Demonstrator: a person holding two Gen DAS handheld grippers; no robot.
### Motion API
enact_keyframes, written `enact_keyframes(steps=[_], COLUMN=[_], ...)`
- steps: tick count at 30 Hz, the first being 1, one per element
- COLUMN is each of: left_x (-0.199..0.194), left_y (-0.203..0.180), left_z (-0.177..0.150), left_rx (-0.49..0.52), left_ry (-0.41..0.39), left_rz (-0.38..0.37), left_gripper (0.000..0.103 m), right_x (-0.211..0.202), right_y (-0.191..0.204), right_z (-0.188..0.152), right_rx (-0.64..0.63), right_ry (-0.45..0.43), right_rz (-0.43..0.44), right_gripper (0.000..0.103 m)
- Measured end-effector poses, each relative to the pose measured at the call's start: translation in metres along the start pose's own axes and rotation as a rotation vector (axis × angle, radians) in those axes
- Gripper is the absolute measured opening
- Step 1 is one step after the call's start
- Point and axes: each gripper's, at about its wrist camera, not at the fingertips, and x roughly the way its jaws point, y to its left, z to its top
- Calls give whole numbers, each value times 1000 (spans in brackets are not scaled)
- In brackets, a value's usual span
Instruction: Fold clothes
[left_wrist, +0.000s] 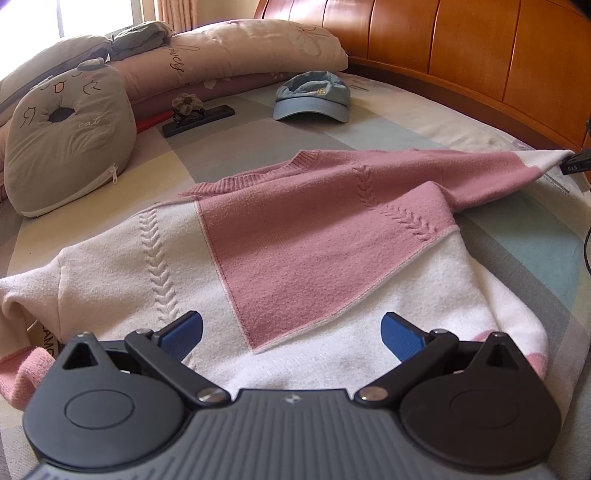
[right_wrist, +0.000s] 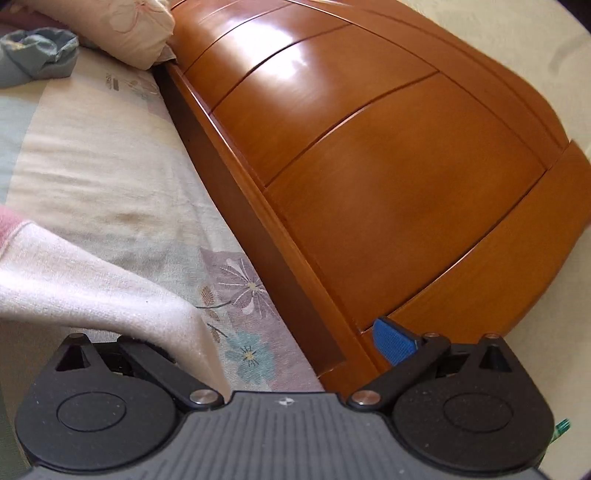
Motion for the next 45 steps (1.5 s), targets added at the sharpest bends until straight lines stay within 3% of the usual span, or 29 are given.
enact_keyframes(steps=[4,8,11,15,20,23,28,33,36,40,45], left_x=[-1,-2,-4,-6,-7,-3,1,3,4,5,9], left_y=[-2,1,3,3,-2,-5,-9,-10,-9,-8,-10], left_z=[-1,0,3,11,13,11,13,13,14,17,26], left_rx=[12,16,15,12,24,31,37,42,44,48,58], left_ry=[0,-3,-11,-33,-37,-17,-7,0,0,-11,-36], left_rz=[-7,-2,-2,-4,-11,-8,0,11,21,29,28], left_gripper=[102,102,102,102,102,102,102,102,102,102,102], right_x=[8,5,-11,-31,-12,-4,31,68,73,60,28], right_y=[13,-5,-25,-39,-33,-16,-8,-44,-66,-84,-49], right_z=[-15,-27,-25,-14,-10,-17,-21,-32,-40,-43,-12], right_rx=[-38,103,226,377,638,674,741,872,882,865,703], right_ry=[137,238,234,158,270,310,247,182,175,139,81], right_rz=[165,331,463,631,928,992,929,716,606,573,707], right_gripper=[103,103,103,103,103,103,103,103,103,103,103])
